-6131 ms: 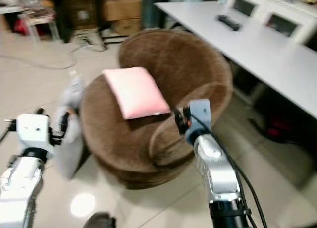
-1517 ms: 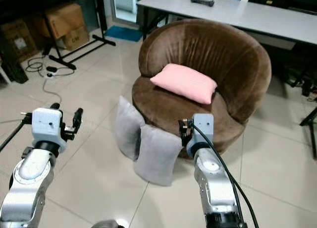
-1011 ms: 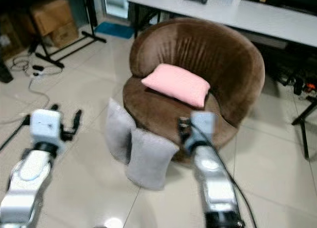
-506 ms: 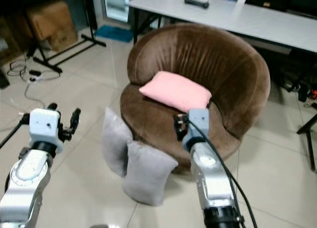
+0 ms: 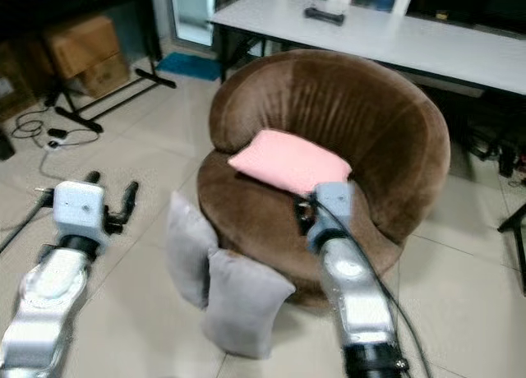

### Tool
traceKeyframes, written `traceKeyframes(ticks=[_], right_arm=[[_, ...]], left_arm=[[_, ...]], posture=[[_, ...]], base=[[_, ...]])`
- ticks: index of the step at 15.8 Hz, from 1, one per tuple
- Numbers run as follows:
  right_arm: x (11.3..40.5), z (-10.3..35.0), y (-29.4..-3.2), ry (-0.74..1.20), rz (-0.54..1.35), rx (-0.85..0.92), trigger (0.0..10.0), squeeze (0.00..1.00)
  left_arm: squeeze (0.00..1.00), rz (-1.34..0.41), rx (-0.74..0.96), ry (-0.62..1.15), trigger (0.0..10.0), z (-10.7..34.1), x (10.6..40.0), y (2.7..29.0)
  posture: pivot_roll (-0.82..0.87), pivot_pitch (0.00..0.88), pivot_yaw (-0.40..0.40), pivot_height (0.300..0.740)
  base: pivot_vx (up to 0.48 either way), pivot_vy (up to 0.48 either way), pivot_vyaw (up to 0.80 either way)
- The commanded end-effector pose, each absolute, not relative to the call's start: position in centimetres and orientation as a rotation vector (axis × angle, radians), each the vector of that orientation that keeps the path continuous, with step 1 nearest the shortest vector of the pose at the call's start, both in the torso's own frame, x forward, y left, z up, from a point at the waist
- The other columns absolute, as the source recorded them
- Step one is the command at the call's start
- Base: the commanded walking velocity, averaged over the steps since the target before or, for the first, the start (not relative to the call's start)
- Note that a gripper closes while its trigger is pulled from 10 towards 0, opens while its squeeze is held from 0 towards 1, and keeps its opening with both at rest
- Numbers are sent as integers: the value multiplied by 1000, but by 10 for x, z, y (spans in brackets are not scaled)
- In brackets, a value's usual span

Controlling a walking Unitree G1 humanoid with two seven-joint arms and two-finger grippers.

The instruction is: Move the pillow to the sofa from floor

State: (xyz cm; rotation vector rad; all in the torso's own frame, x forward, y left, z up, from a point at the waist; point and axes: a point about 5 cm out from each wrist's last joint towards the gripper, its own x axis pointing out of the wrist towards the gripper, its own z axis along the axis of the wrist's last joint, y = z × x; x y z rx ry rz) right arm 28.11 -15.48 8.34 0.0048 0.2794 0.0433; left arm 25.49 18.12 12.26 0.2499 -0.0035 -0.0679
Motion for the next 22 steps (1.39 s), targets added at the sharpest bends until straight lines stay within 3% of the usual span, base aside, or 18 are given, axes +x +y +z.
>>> traceKeyframes(ticks=[1, 22], right_arm=[[283, 87, -152, 262, 50, 11, 10000, 0], [287, 89, -157, 267, 51, -26, 10000, 0]], left_arm=[[0, -57, 267, -4, 10000, 124, 254, 186], [0, -59, 257, 3, 10000, 121, 255, 183]], posture=[[123, 0, -52, 740], [109, 0, -70, 740]], base=[[307, 0, 0], [307, 0, 0]])
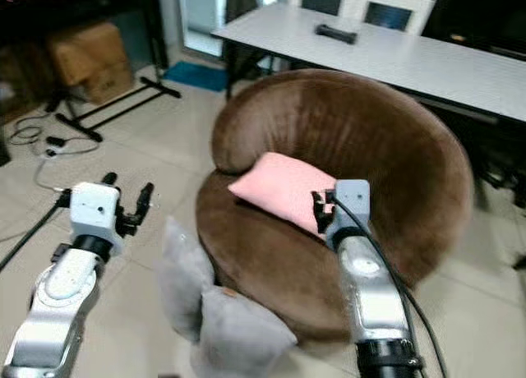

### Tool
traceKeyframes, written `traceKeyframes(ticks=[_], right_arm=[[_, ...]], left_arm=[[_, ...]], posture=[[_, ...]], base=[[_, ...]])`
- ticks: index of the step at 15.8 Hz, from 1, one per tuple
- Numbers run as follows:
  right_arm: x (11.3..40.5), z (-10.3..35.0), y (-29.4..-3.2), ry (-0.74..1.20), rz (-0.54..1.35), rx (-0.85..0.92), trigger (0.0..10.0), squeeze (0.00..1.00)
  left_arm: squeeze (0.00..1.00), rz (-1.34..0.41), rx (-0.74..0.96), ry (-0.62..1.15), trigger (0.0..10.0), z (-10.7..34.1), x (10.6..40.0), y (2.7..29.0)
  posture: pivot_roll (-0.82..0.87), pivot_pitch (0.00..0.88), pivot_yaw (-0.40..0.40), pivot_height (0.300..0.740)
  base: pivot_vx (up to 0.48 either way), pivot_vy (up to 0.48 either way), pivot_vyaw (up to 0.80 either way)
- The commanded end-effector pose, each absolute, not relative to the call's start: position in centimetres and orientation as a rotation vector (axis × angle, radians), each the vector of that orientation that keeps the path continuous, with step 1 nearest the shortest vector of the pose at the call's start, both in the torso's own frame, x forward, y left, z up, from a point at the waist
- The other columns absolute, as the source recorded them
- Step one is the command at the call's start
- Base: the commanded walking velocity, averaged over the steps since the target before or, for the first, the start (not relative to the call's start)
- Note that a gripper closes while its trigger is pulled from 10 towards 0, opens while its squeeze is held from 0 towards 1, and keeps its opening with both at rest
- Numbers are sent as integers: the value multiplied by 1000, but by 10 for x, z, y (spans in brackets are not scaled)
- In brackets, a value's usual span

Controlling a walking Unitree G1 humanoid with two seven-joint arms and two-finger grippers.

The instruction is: Move the pillow to the sofa from floor

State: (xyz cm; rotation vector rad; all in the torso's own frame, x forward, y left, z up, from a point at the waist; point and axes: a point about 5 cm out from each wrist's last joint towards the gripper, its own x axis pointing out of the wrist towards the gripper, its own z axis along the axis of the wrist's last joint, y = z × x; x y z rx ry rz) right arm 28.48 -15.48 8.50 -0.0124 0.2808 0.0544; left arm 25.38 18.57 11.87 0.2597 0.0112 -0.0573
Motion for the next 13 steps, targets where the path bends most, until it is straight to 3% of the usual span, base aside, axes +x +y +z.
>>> traceKeyframes(ticks=[1, 7, 13], right_arm=[[288, 89, -157, 266, 57, -42, 10000, 0], [290, 89, -156, 256, 54, -51, 10000, 0], [288, 86, -160, 263, 113, -54, 10000, 0]], left_arm=[[0, -59, 257, 3, 10000, 121, 256, 184], [0, -62, 264, 1, 10000, 120, 256, 183], [0, -77, 274, 9, 10000, 115, 252, 183]], posture=[[111, 0, -71, 740], [115, 0, -76, 740], [119, 0, -82, 740]], base=[[307, 0, 0], [302, 0, 267], [0, 0, 0]])
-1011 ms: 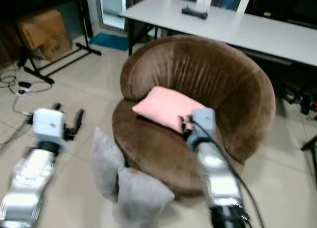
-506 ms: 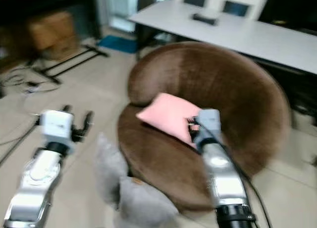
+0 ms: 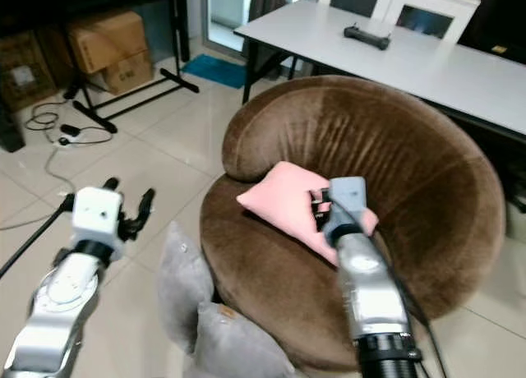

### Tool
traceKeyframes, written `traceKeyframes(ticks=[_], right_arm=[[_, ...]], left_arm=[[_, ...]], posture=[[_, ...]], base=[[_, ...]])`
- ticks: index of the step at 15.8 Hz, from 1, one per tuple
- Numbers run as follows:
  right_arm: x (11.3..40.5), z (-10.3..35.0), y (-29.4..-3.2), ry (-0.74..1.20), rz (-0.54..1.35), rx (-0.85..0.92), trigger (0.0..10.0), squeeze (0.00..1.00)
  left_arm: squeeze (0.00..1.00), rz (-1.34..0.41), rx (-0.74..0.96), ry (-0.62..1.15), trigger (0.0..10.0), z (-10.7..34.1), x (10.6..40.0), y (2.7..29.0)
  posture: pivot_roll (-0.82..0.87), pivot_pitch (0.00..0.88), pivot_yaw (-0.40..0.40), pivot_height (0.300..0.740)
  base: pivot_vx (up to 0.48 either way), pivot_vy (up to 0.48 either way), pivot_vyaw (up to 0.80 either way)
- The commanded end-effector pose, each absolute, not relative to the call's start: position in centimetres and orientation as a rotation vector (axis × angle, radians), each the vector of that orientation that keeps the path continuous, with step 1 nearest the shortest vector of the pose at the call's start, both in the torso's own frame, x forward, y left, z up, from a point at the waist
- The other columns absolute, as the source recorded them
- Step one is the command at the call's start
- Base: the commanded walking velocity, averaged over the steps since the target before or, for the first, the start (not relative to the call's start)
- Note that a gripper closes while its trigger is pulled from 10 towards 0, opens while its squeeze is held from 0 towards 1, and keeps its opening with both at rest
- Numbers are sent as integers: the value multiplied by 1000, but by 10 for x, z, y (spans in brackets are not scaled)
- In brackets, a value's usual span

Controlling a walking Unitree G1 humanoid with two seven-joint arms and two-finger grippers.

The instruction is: Move the pillow to the sofa from floor

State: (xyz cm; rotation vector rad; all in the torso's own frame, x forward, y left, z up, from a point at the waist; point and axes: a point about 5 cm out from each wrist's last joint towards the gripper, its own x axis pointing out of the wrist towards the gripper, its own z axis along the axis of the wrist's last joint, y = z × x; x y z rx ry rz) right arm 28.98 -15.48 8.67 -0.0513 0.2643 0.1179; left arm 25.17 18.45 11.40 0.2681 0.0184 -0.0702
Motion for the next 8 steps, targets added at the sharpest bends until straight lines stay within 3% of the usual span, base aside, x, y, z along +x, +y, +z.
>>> traceKeyframes(ticks=[1, 8], right_arm=[[287, 85, -160, 259, 123, -49, 10000, 0], [285, 83, -151, 248, 166, -36, 10000, 0]], left_arm=[[0, -77, 273, 7, 10000, 115, 251, 184], [0, -64, 287, -1, 10000, 112, 247, 190]], posture=[[122, 0, -85, 730], [131, 0, -93, 655]], base=[[0, 0, 0], [0, 0, 0]])
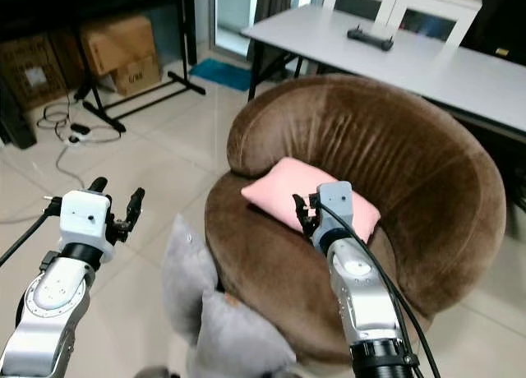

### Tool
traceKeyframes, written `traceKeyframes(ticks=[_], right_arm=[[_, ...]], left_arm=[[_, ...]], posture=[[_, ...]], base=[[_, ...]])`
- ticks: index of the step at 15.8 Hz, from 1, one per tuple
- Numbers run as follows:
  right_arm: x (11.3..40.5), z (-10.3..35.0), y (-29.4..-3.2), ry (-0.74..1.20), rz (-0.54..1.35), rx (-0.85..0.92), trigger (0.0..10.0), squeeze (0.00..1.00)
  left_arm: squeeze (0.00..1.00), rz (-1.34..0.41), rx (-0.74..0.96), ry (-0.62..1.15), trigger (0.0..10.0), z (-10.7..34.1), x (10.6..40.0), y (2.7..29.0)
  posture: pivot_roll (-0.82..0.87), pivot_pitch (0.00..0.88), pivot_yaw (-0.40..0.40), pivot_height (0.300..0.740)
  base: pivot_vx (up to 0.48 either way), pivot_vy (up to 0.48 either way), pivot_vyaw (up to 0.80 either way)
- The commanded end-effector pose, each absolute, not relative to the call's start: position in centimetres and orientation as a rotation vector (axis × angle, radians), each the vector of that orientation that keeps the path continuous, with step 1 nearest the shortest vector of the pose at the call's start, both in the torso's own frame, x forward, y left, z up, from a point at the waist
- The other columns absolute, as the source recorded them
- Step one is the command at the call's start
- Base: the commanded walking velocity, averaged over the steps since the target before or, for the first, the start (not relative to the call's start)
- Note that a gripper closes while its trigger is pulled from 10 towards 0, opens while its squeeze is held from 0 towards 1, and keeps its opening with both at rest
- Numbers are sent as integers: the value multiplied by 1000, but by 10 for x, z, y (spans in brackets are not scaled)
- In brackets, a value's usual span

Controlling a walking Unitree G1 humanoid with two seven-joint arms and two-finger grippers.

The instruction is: Move the pillow to the sofa from floor

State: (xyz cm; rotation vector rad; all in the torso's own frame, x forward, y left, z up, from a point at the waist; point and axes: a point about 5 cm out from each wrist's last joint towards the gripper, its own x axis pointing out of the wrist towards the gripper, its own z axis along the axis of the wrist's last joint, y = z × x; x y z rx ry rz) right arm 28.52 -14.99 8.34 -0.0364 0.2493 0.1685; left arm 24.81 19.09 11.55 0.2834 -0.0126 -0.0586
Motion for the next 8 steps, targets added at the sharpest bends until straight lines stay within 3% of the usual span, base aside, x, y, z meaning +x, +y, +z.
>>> traceKeyframes(ticks=[1, 5, 8], right_arm=[[285, 83, -151, 247, 166, -35, 10000, 0], [285, 83, -151, 246, 169, -51, 10000, 0], [286, 82, -152, 248, 170, -77, 10000, 0]], left_arm=[[0, -64, 288, -2, 10000, 112, 247, 190], [0, -66, 288, 0, 10000, 110, 245, 189], [0, -66, 280, 0, 10000, 110, 245, 187]], posture=[[132, 0, -95, 645], [132, 0, -95, 600], [133, 0, -102, 595]], base=[[0, 0, 0], [0, 0, 0], [0, 0, 0]])
